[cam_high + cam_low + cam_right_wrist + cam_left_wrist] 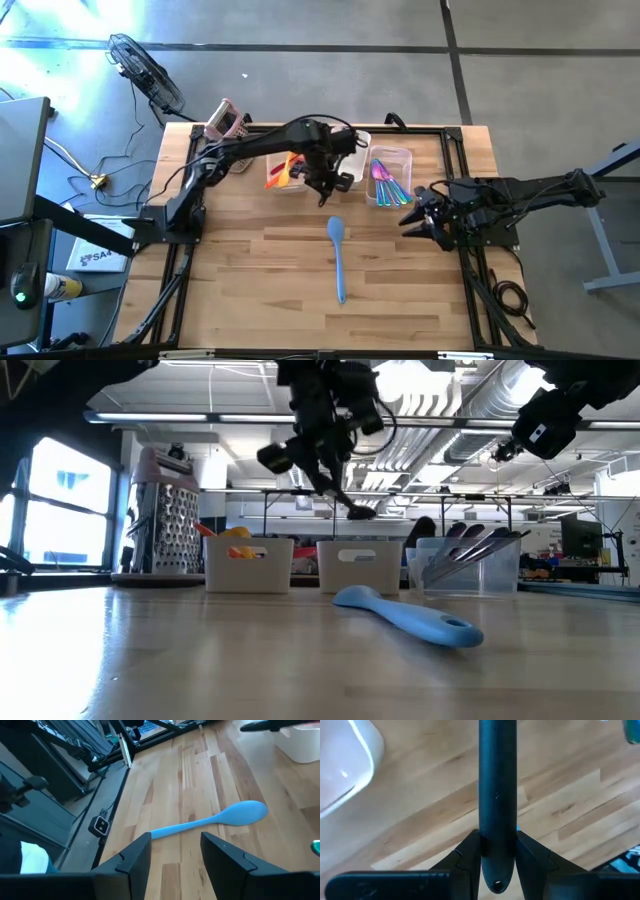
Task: Pick & Place Kitchen Items
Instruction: Put the black serving spoon into the right white bin
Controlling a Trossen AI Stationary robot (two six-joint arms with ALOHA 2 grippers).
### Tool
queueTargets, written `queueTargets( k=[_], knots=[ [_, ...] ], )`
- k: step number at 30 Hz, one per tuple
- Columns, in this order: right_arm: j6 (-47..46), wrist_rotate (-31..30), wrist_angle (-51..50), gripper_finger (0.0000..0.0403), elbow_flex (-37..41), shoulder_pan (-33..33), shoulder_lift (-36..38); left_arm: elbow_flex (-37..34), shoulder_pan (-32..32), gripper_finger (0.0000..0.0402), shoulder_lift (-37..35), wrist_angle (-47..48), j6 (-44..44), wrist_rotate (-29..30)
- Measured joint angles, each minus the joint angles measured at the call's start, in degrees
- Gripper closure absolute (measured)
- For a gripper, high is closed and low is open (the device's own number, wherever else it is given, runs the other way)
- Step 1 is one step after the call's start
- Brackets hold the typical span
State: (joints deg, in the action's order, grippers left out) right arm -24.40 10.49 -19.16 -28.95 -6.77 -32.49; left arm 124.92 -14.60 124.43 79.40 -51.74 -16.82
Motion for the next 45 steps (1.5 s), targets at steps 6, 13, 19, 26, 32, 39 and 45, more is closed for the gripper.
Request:
queueTargets(
  k=[6, 13, 19, 26, 32, 39, 45],
  knots=[
    [0.00, -0.10, 0.00, 0.0238, 0.00, 0.00, 0.00, 0.00, -2.43, 0.0317, 1.48, -0.78, 0.94, -6.03],
    [-0.77, -0.39, -0.13, 0.0238, 0.00, 0.00, -0.02, 0.00, -5.60, 0.0317, 1.48, -1.65, -0.33, -10.82],
    [-0.85, -1.89, -0.13, 0.0238, 0.00, 0.00, -0.02, 0.00, -6.85, 0.0317, 1.48, -4.90, -0.59, -11.36],
    [-0.61, -3.37, -0.11, 0.0238, 0.00, 0.00, -0.02, 0.00, -6.76, 0.0317, 1.48, -5.14, -1.03, -12.44],
    [-0.46, -3.57, -0.17, 0.0238, 0.00, 0.00, -0.02, -0.20, -6.83, 0.0317, 2.72, -5.36, -0.86, -12.96],
    [-0.44, -3.51, -0.55, 0.0238, 0.00, 0.00, -0.04, -0.11, -6.87, 0.0302, 5.63, -6.79, -1.07, -15.60],
    [-0.70, -3.02, -1.27, 0.0238, 0.00, 0.00, -0.02, -0.11, -7.57, 0.0229, 6.01, -7.24, -0.47, -14.34]
  ],
)
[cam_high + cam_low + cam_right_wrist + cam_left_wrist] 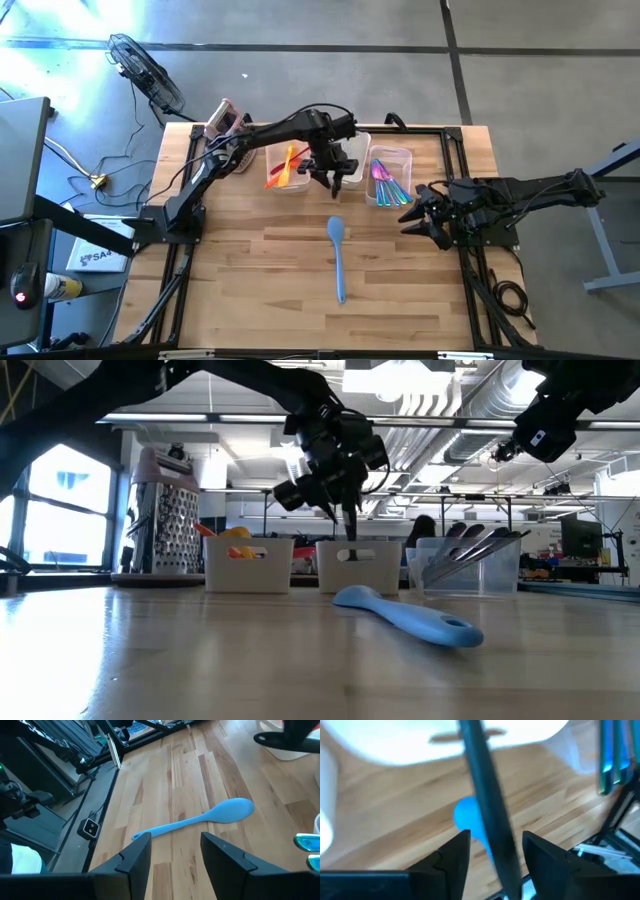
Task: Pick & Place Kitchen Items
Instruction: Put the black serving spoon into the right white bin, then put the blue serving spoon into the right white bin
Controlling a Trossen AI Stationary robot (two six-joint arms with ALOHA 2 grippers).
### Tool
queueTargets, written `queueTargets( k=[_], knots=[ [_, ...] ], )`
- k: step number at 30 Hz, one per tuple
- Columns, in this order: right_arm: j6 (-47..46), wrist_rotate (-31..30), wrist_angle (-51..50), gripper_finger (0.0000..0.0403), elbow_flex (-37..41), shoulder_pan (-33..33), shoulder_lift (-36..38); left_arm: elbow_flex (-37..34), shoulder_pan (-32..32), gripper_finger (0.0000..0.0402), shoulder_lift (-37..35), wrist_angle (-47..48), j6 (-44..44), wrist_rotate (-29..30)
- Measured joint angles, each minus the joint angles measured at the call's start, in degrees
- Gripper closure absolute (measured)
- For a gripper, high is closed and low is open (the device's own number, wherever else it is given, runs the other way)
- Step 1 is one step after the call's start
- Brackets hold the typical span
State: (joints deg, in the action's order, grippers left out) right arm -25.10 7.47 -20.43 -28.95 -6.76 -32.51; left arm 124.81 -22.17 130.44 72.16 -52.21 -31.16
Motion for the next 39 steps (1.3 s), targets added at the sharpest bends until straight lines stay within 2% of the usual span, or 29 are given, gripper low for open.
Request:
queueTargets(
  k=[5, 7, 11, 14, 22, 27, 32, 39],
  knots=[
    [-0.02, 0.13, -0.37, 0.0238, 0.00, 0.00, 0.00, 0.00, -0.01, 0.0214, 0.04, -4.73, -0.06, -1.16],
    [-0.02, 0.13, -0.39, 0.0238, 0.00, 0.00, 0.00, 0.00, 0.02, 0.0214, 0.04, -7.07, -0.12, -3.74],
    [0.06, 0.37, -0.39, 0.0238, 0.00, 0.00, 0.00, 0.00, -0.03, 0.0212, 0.04, -11.08, -2.11, -12.55],
    [0.25, 1.09, -0.37, 0.0238, 0.00, 0.00, 0.00, 0.00, -0.30, 0.0212, 0.04, -11.95, -3.21, -15.16],
    [0.00, 5.11, -0.32, 0.0238, 0.00, -0.18, 0.00, 0.03, -1.68, 0.0211, -0.69, -7.52, -3.50, -9.19],
    [-0.48, 6.29, 0.02, 0.0238, 0.00, -2.57, 0.02, 0.01, -0.65, 0.0211, -4.73, -5.10, -3.32, -6.65],
    [-0.80, 6.30, 0.04, 0.0238, 0.00, -4.43, 0.40, 0.03, 4.97, 0.0211, -11.08, -1.10, -3.78, -1.33],
    [-0.71, 6.38, 0.01, 0.0238, 0.00, -4.66, 1.38, 0.09, 16.50, 0.0211, -18.11, -0.61, -9.25, 12.85]
  ],
)
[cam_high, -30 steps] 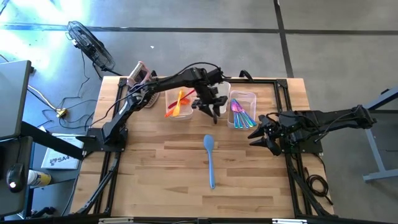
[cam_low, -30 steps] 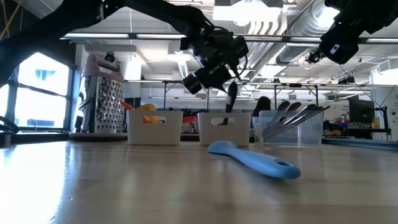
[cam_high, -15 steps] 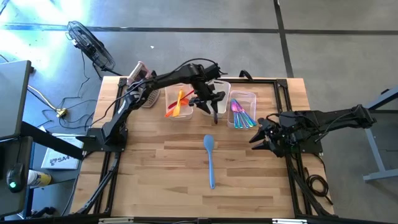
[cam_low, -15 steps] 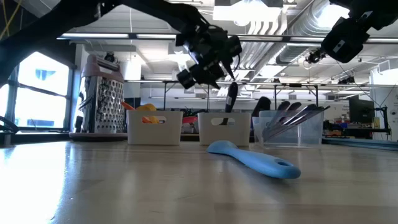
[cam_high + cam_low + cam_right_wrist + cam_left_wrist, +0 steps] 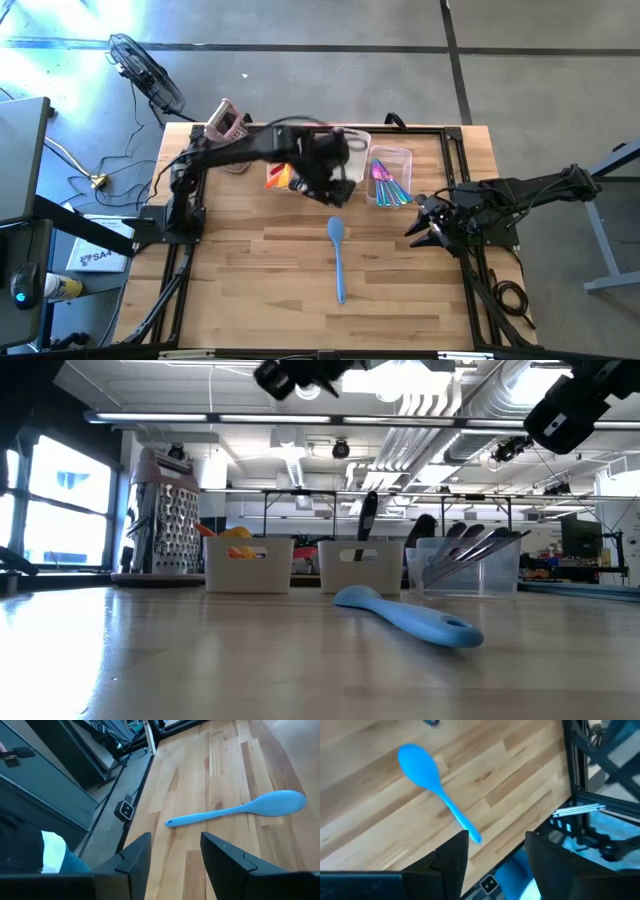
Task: Pick & Place Kitchen Items
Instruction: Put the blue serving spoon into the right white bin
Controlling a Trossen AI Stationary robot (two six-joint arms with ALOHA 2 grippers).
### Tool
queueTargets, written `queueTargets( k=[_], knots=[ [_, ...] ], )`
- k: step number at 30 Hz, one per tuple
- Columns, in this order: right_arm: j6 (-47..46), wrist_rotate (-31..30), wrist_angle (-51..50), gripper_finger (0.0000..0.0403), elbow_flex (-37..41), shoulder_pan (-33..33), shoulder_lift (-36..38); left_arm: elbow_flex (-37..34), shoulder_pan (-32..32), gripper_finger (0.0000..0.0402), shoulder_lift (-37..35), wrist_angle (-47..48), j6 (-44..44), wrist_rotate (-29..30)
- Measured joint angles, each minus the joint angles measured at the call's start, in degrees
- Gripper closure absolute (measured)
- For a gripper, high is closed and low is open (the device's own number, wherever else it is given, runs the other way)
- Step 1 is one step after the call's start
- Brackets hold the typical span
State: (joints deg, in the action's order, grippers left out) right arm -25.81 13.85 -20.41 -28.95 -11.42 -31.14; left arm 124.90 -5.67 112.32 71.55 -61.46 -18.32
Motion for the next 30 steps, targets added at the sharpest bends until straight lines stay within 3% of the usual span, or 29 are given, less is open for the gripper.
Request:
queueTargets(
  k=[9, 13, 18, 25, 30],
  knots=[
    [0.51, 4.61, 0.10, 0.0238, 0.00, -0.91, -0.07, 0.02, 13.47, 0.0211, -0.18, 0.12, -3.50, 13.74],
    [0.25, 4.63, 0.29, 0.0238, 0.00, -2.82, -0.08, -0.04, 17.83, 0.0210, 2.56, -5.06, -5.24, 19.66],
    [-0.99, 4.24, 2.38, 0.0238, 0.00, -4.63, -0.09, -0.04, 20.41, 0.0210, 5.68, -11.96, -1.41, 26.04],
    [-5.50, 3.91, 8.50, 0.0238, 0.00, -6.10, -0.09, -0.07, 19.88, 0.0217, 5.86, -11.87, 4.53, 26.87],
    [-5.94, -2.12, 14.22, 0.0238, 0.00, -6.93, -0.70, -0.02, 20.25, 0.0263, 3.66, -7.30, 10.72, 23.70]
  ],
)
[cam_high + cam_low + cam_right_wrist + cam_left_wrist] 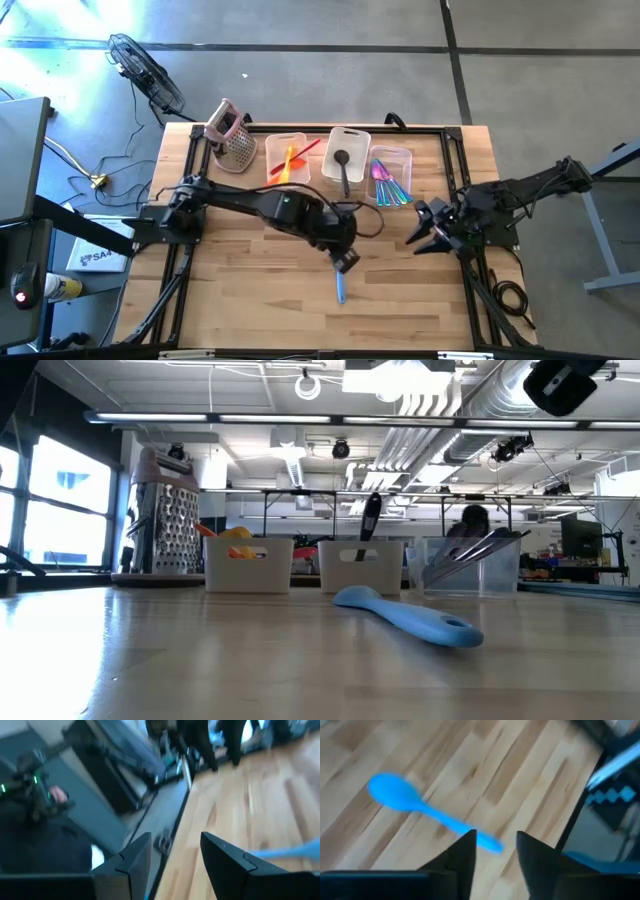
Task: Pick & Place Kitchen Items
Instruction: Put the blue serving spoon into the right white bin
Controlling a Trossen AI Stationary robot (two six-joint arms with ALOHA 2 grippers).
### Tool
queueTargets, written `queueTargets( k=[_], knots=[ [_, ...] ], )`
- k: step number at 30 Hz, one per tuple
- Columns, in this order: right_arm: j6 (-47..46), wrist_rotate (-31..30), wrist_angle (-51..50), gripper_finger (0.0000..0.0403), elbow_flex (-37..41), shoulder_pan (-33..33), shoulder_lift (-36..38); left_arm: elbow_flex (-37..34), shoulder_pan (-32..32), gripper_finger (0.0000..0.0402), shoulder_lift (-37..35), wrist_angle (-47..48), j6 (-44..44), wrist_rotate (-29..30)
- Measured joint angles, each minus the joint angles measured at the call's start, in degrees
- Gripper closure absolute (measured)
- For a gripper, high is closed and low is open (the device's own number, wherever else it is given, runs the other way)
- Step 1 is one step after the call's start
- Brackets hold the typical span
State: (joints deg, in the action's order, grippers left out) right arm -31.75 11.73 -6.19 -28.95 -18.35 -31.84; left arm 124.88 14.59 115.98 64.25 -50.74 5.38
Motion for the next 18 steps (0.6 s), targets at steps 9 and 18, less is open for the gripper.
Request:
queueTargets(
  k=[9, 18],
  knots=[
    [-5.77, -5.69, 18.88, 0.0238, 0.00, -1.89, -5.01, -0.06, 5.00, 0.0393, -2.34, 13.06, 8.59, 2.59],
    [-13.74, -10.08, 39.94, 0.0238, 0.00, -7.13, -15.54, -0.04, 12.13, 0.0398, -6.14, 25.93, 12.19, 13.56]
  ],
)
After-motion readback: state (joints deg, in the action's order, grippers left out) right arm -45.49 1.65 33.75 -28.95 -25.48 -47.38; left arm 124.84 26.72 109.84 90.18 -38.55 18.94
